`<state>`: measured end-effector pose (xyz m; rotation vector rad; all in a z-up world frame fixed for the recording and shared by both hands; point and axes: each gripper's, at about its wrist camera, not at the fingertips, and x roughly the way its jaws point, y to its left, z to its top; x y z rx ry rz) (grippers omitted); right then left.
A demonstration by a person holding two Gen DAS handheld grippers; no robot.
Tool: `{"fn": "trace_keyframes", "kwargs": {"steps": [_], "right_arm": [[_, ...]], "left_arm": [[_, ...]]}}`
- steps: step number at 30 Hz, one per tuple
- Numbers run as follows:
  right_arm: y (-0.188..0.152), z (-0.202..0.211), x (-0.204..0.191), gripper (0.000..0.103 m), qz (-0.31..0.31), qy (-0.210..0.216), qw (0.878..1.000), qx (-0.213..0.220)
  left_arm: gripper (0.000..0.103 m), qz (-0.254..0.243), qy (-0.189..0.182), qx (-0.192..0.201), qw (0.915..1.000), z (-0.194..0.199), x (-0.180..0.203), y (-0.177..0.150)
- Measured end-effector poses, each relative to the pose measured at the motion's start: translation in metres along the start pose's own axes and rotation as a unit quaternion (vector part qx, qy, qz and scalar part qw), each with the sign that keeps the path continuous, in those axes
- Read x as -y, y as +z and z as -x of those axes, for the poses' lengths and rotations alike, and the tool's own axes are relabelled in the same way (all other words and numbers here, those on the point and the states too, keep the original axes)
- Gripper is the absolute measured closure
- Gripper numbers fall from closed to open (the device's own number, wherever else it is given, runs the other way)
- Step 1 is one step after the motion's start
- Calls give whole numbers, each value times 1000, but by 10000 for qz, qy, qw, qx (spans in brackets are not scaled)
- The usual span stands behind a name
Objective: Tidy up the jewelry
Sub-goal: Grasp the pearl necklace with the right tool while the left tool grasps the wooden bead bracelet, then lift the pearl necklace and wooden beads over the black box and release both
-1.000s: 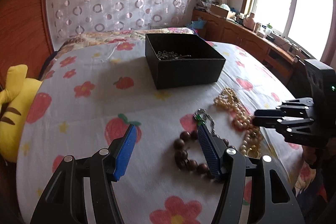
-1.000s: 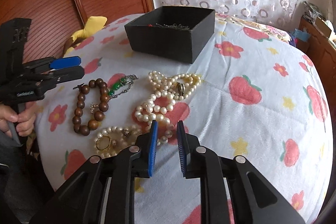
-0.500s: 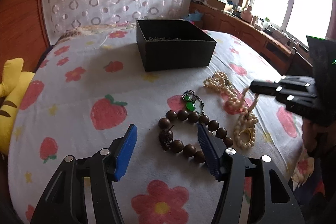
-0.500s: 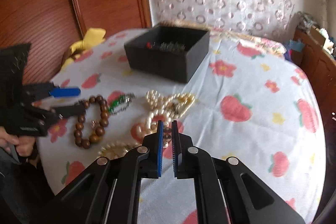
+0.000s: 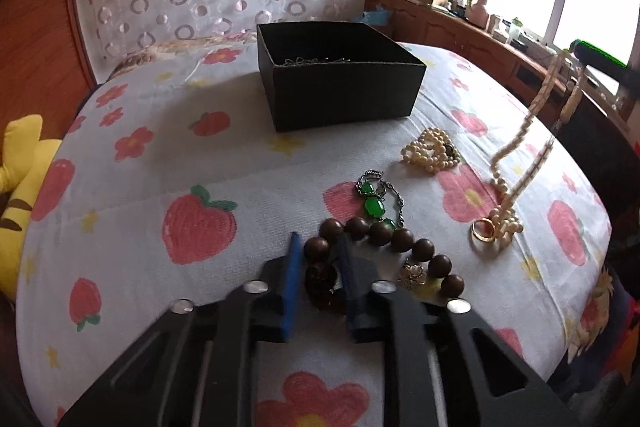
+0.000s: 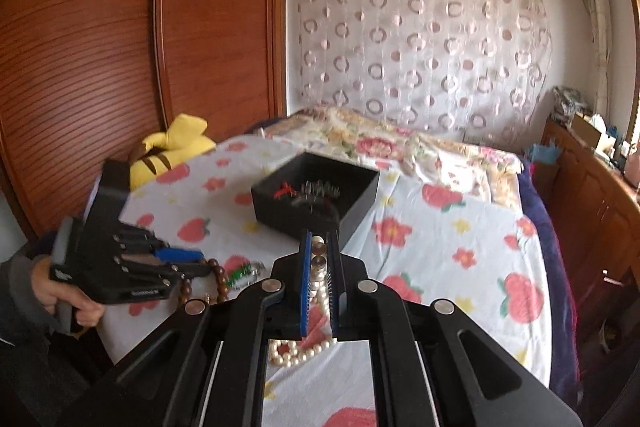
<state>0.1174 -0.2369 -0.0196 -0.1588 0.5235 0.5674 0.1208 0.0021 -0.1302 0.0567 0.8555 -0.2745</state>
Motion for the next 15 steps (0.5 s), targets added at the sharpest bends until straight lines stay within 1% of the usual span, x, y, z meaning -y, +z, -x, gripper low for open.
{"fn": "trace_keyframes", "kwargs": {"steps": [4, 5, 8, 12, 15], "right_arm": [[10, 11, 2, 95, 18, -28, 9999, 143], [11, 13, 2, 95, 27, -36, 9999, 159], [17, 18, 1, 95, 82, -60, 9997, 218], [23, 23, -1, 95, 132, -75, 9995, 293], [30, 26, -1, 95, 155, -90, 9992, 352]], "left_arm": [[90, -58, -67, 16, 10000, 4, 1, 1], [90, -50, -111, 68, 9999, 7, 1, 2], [90, 105, -404, 235, 9989, 22, 0, 6], [90, 92, -462, 540, 9974, 43, 5, 17], [90, 42, -469, 699, 9964, 53, 9, 25]]}}
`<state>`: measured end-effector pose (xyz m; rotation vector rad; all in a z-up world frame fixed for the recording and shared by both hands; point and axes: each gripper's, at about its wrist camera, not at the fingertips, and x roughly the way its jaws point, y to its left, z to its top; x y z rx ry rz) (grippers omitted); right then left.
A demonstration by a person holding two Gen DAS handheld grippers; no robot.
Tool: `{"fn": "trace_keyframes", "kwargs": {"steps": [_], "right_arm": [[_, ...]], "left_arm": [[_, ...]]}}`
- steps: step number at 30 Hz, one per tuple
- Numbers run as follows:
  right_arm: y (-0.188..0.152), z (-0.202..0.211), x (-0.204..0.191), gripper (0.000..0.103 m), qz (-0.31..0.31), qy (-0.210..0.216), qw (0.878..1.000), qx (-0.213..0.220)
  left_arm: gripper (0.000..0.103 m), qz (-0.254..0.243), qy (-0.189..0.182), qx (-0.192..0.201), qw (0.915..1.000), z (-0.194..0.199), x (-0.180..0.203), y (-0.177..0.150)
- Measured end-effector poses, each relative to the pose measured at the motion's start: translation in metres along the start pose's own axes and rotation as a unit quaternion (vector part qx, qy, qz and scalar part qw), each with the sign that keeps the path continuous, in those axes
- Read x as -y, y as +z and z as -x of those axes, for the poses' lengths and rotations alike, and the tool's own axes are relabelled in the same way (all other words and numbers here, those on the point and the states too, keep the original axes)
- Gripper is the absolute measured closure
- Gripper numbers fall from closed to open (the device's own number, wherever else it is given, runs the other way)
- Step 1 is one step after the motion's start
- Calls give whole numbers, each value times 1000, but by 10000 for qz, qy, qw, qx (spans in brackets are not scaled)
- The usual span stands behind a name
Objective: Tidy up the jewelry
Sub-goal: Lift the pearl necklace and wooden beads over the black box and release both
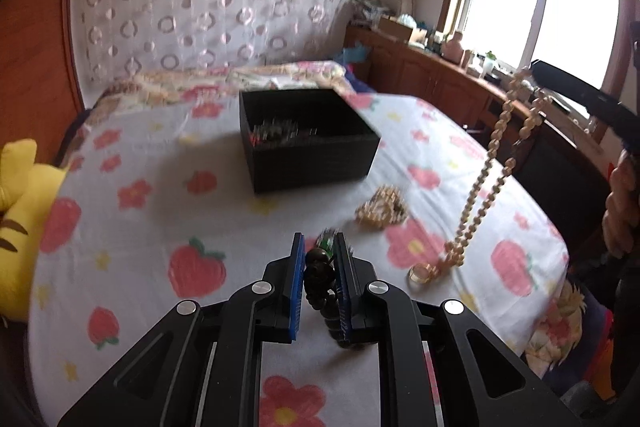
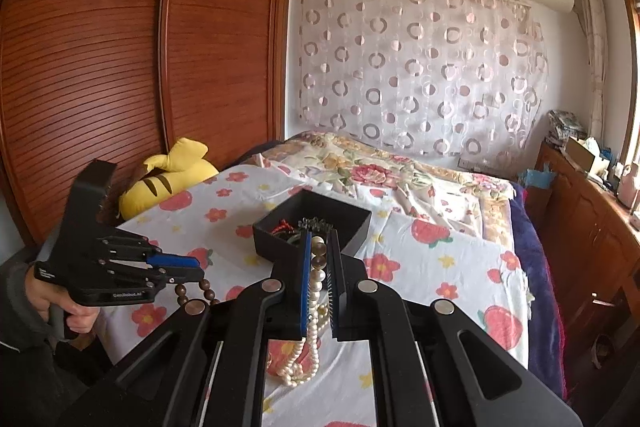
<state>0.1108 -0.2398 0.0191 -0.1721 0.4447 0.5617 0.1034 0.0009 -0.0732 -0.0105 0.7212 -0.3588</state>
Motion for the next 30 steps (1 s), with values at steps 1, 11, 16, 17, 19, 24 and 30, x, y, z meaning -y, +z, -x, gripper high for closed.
{"fn": "trace_keyframes", "kwargs": {"steps": [1, 11, 16, 17, 19, 24, 30], "right_arm": [[3, 1, 0, 95, 11, -7, 10000, 24], [35, -1, 1, 95, 133, -92, 9995, 262], [56, -7, -1, 95, 284, -142, 9987, 392], [61, -9, -2, 95, 319, -156, 9985, 417], [68, -13, -3, 95, 368, -165, 9982, 450], [90, -31, -1, 95, 450, -209, 9977, 467], [114, -60, -2, 95, 579, -320, 9969, 424]], "left_arm": [[90, -32, -19, 62, 10000, 4, 2, 4], [90, -299, -85, 594, 9977, 32, 20, 42], [90, -393, -29, 815, 9959, 40, 21, 63], [90, -406, -17, 839, 9956, 42, 22, 65], [90, -424, 26, 893, 9951, 43, 21, 71], [90, -420, 123, 943, 9946, 43, 16, 79], [90, -353, 223, 975, 9944, 41, 6, 85]]}}
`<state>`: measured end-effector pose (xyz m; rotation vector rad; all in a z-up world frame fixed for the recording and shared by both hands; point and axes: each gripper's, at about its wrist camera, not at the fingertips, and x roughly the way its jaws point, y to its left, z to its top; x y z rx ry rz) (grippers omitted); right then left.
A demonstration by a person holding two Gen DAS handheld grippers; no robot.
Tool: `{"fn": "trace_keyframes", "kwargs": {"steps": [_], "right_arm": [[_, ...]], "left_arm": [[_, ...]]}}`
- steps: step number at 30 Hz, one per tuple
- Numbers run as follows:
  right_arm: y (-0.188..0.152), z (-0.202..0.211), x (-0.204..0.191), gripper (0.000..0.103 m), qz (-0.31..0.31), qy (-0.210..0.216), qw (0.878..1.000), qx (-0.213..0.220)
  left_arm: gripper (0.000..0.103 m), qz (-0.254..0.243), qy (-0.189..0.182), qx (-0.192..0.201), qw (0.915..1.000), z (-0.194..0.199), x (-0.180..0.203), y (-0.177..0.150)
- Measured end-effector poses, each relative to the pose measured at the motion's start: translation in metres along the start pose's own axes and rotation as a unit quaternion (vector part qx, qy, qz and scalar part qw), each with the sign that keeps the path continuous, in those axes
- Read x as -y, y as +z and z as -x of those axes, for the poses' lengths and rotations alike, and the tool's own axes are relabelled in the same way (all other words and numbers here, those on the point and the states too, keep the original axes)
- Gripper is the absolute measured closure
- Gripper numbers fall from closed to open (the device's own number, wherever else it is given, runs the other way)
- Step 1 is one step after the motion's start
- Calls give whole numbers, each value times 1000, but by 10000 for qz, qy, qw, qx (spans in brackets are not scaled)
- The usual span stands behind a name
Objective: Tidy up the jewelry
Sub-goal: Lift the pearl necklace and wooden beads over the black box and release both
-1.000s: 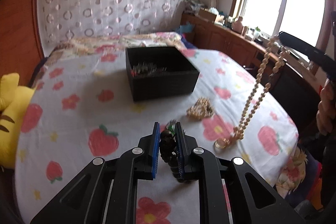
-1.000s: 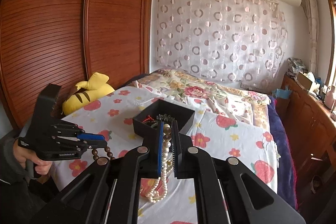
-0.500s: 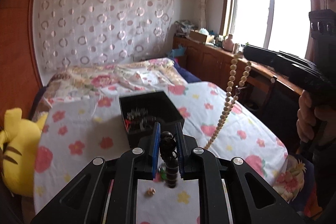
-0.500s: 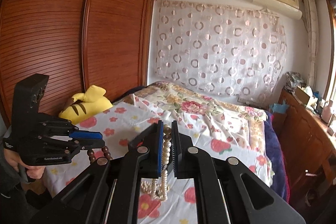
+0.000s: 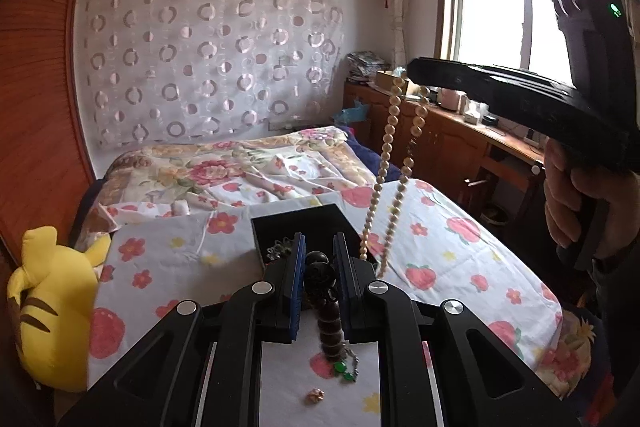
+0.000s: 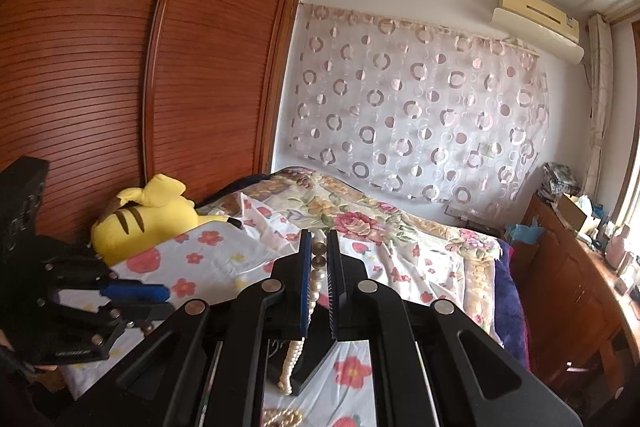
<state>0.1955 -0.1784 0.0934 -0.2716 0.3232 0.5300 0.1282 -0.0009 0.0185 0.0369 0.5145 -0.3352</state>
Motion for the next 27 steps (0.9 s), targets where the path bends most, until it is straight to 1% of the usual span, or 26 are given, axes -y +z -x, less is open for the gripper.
{"fn": "trace_keyframes", "kwargs": {"steps": [8, 14, 18, 23, 27], "right_arm": [[18, -37, 4, 95, 136, -218, 9997, -41], [17, -61, 8, 95, 191, -316, 9991, -191], [4, -79, 7, 95, 192, -344, 9983, -421], [-25, -108, 9, 94, -3, -297, 9959, -859], [-49, -127, 10, 94, -201, -169, 9927, -1174]], "left_arm": [[90, 151, 117, -3, 9998, -7, -20, 5], [90, 235, 159, -40, 9996, -14, -29, 5], [90, 224, 194, -21, 9996, -15, -33, 9], [90, 171, 259, -9, 9995, -20, -34, 19], [90, 153, 285, -11, 9995, -24, -35, 24]]}}
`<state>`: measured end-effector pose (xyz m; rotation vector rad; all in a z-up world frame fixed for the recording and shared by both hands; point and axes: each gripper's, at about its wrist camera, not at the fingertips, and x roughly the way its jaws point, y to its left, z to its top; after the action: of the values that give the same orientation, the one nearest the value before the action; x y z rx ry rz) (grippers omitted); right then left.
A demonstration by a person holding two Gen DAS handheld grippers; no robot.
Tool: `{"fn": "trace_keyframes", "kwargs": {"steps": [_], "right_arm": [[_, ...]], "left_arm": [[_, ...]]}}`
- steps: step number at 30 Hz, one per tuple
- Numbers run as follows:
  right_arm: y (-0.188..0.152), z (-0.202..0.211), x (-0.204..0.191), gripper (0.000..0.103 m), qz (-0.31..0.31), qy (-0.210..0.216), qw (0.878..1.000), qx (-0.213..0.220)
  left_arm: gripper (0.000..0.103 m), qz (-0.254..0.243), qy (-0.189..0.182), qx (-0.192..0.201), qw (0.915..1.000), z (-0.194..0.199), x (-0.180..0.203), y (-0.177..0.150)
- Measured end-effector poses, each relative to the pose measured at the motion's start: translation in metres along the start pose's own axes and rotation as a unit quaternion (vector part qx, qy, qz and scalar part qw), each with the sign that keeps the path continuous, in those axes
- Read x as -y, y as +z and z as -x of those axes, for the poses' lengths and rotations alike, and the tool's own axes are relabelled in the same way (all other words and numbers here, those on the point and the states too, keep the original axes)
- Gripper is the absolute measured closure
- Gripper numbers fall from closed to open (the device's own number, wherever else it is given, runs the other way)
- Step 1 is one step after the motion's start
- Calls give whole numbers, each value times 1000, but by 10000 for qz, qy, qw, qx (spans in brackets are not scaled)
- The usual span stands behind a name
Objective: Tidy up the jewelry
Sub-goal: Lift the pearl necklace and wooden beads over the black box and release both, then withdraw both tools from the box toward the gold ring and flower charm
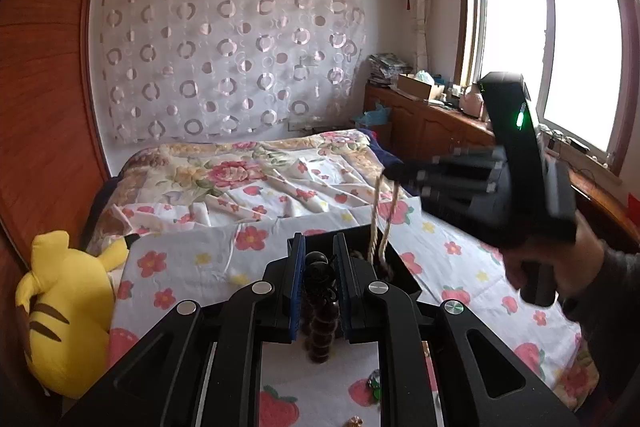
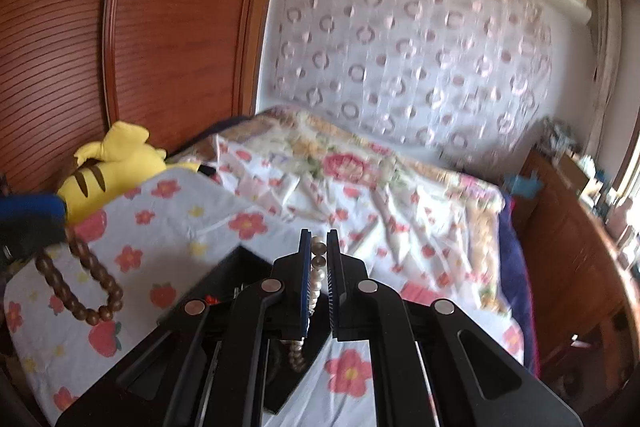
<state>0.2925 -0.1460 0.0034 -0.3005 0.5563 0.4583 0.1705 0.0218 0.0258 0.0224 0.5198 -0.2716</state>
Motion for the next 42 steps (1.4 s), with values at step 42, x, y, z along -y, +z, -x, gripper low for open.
{"fn": "trace_keyframes", "kwargs": {"steps": [42], "right_arm": [[-115, 43, 3, 87, -470, 694, 9954, -470]], "left_arm": [[87, -316, 418, -1003, 9936, -143, 20, 0]]}}
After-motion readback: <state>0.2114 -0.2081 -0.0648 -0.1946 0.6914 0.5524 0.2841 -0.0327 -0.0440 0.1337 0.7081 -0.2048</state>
